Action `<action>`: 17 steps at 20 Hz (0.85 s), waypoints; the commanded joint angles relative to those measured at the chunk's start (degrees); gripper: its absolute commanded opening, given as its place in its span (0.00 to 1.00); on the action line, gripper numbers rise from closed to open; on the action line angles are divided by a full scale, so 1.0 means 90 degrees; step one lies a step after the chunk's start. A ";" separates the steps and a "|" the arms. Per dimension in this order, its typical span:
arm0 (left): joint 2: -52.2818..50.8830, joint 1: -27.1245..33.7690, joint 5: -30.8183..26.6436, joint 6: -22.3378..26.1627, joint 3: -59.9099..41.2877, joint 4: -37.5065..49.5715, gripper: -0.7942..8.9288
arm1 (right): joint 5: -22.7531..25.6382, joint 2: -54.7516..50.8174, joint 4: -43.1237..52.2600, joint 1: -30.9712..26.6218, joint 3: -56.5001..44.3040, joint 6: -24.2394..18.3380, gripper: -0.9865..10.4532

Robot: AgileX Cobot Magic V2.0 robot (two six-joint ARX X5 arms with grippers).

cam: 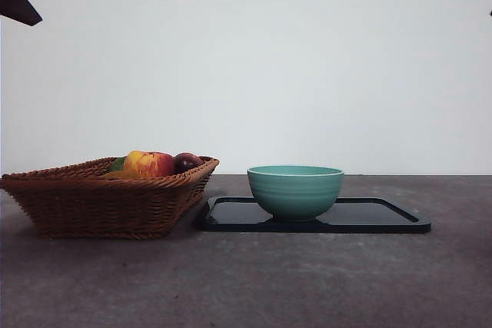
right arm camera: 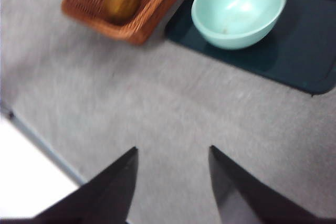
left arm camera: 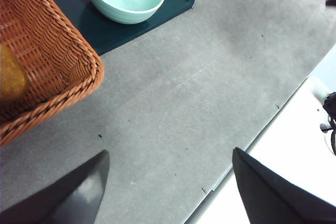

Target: Pick up the wifruite, put it on the bowl, pick up the plate, put it on desk

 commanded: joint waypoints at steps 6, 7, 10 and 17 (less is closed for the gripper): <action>0.0034 -0.0029 0.0029 0.0083 0.0058 0.0092 0.46 | 0.0532 0.1739 0.1093 -0.0384 0.0767 0.0656 0.34; 0.0034 -0.0029 0.0029 0.0083 0.0058 0.0092 0.46 | 0.0527 0.2091 0.1100 -0.0503 0.0979 0.0602 0.34; 0.0034 -0.0029 0.0029 0.0083 0.0058 0.0092 0.46 | 0.0447 0.3300 0.1115 -0.0826 0.1727 0.0274 0.35; 0.0034 -0.0029 0.0029 0.0085 0.0058 0.0092 0.46 | 0.0444 0.5442 0.1314 -0.1154 0.3026 -0.0170 0.35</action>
